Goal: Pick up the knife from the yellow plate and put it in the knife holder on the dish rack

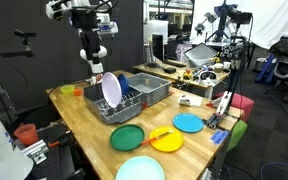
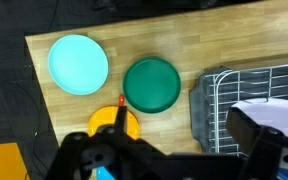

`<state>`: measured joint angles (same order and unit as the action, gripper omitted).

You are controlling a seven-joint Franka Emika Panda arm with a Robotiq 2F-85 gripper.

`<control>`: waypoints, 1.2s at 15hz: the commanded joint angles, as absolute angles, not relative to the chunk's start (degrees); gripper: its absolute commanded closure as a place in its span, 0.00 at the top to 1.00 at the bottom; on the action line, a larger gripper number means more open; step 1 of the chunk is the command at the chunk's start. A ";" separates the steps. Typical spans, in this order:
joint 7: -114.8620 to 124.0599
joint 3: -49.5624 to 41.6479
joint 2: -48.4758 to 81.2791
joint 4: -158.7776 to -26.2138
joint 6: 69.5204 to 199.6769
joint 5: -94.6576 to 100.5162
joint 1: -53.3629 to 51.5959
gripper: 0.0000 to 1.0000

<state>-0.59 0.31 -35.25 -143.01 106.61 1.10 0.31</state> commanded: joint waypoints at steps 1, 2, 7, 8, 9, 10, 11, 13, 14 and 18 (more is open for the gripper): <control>-0.52 0.20 -35.22 -142.89 106.48 1.15 0.16 1.00; -0.52 0.20 -35.22 -142.89 106.48 1.15 0.16 1.00; 2.00 0.31 -31.86 -145.73 112.81 2.12 1.26 1.00; 2.17 0.28 -31.05 -146.38 114.63 2.38 1.39 1.00; 1.79 -0.11 -29.93 -146.85 115.89 1.88 1.20 1.00; 1.78 -0.26 -28.87 -147.26 117.18 1.77 1.22 1.00; 1.74 -0.41 -27.68 -147.72 118.78 1.89 1.34 1.00; 2.13 -1.08 -24.27 -148.12 121.67 1.37 1.72 1.00; 2.22 -1.41 -22.08 -148.12 122.64 1.80 2.15 1.00; 1.54 -1.79 -20.15 -148.39 123.60 1.86 2.35 1.00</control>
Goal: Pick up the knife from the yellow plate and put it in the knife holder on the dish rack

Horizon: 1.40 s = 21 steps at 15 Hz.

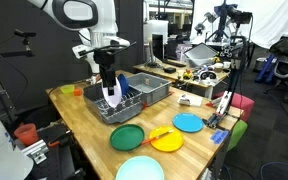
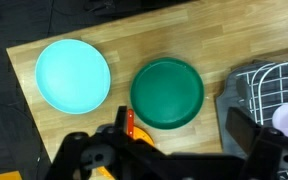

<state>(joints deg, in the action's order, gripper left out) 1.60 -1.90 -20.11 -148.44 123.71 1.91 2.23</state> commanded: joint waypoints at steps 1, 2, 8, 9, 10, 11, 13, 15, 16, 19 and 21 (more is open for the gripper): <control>1.57 -1.79 -19.82 -148.29 123.77 1.86 2.36 1.00; 1.63 -1.77 -19.94 -148.20 123.76 1.86 2.35 1.00; 1.80 -1.75 -20.24 -148.14 123.76 1.85 2.36 1.00; 1.81 -1.74 -20.24 -148.14 123.76 1.85 2.36 1.00; 1.81 -1.74 -20.24 -148.14 123.76 1.85 2.36 1.00; 1.33 -1.81 -19.42 -147.57 123.81 1.72 2.19 1.00; 1.25 -1.80 -16.67 -145.69 123.70 1.51 2.00 1.00; -0.01 -1.90 -13.77 -144.01 125.64 1.35 1.56 1.00; -0.61 -1.84 -11.96 -143.00 127.38 1.71 1.44 1.00; -3.97 -1.96 -5.91 -140.53 136.06 2.53 1.16 1.00; -6.80 -2.02 -1.01 -138.37 139.95 2.91 1.27 1.00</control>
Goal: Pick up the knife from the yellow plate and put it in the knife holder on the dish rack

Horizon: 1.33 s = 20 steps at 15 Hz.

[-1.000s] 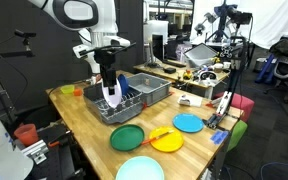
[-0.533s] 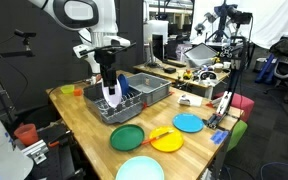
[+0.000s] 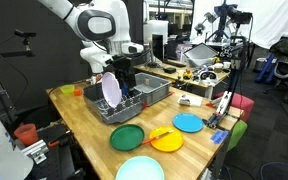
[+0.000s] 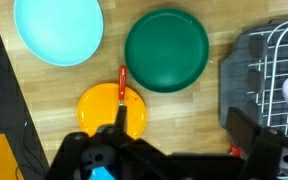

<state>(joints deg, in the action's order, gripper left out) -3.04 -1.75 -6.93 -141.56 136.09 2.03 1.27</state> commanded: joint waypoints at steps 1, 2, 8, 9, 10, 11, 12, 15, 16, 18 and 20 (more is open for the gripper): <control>-7.87 -2.07 1.35 -137.29 141.28 3.12 1.47 1.00; -8.23 -2.15 3.75 -135.90 142.13 3.45 1.70 1.00; -9.53 -3.74 17.09 -127.38 150.04 3.10 4.06 1.00; -9.24 -3.97 19.29 -125.77 150.49 2.55 4.65 1.00; -8.41 -4.31 21.30 -124.23 150.22 2.46 5.01 1.00; -7.68 -4.57 22.81 -122.96 149.64 2.36 5.32 1.00; -8.39 -4.30 20.40 -125.39 149.87 3.00 5.14 1.00; -7.76 -4.46 23.17 -123.03 149.88 3.01 5.44 1.00; -7.63 -4.43 23.08 -122.91 149.88 3.01 5.34 1.00; -7.58 -4.43 22.93 -122.91 149.87 3.00 5.33 1.00; -7.57 -4.43 22.94 -122.91 149.87 3.00 5.33 1.00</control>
